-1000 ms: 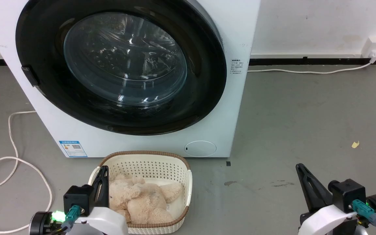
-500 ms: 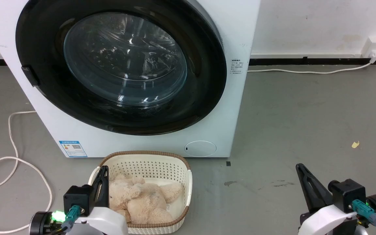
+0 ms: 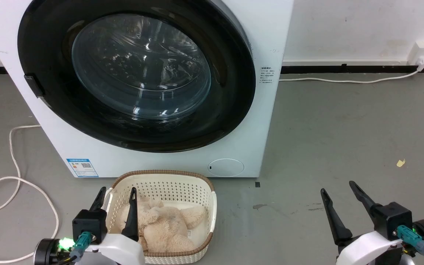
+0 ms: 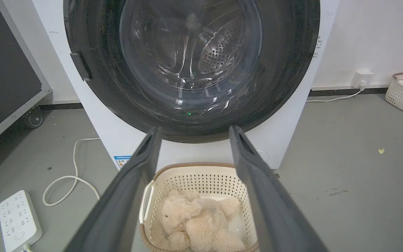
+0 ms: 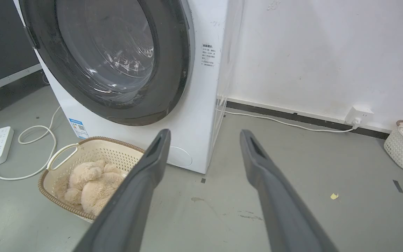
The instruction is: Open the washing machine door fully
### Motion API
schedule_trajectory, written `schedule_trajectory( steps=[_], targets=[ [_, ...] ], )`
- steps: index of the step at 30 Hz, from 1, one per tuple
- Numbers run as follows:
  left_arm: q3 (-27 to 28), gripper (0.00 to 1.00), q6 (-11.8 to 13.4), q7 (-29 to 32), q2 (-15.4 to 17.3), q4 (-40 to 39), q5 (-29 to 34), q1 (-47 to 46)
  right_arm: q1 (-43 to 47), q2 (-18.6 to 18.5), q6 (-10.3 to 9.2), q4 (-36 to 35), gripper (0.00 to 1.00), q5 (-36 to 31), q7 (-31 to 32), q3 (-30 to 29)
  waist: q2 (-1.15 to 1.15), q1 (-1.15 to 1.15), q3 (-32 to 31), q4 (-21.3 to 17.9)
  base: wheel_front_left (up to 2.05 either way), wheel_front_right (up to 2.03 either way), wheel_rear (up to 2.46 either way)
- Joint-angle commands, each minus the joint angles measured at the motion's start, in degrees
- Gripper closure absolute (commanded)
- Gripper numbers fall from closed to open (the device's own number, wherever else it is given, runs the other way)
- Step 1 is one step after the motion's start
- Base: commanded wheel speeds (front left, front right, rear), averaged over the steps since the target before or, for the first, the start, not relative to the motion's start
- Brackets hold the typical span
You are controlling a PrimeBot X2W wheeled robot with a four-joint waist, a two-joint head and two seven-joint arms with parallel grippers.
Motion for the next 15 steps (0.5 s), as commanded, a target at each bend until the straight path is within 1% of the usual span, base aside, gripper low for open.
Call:
schedule_trajectory(
  steps=[1,15],
  targets=[
    [-0.1,0.00,0.0,-0.5,0.0,0.0,-0.1,0.0,0.0,0.0,0.00,0.1,0.00,0.2,-0.4,0.0,0.00,0.00,0.0,0.0,0.00,0.00,0.00],
    [-0.9,0.00,0.0,-2.1,0.0,-0.4,-0.6,0.0,0.2,0.0,-0.01,-0.3,0.00,-0.2,-2.1,-0.1,0.00,0.00,0.8,0.4,0.00,0.00,0.00]
  ],
)
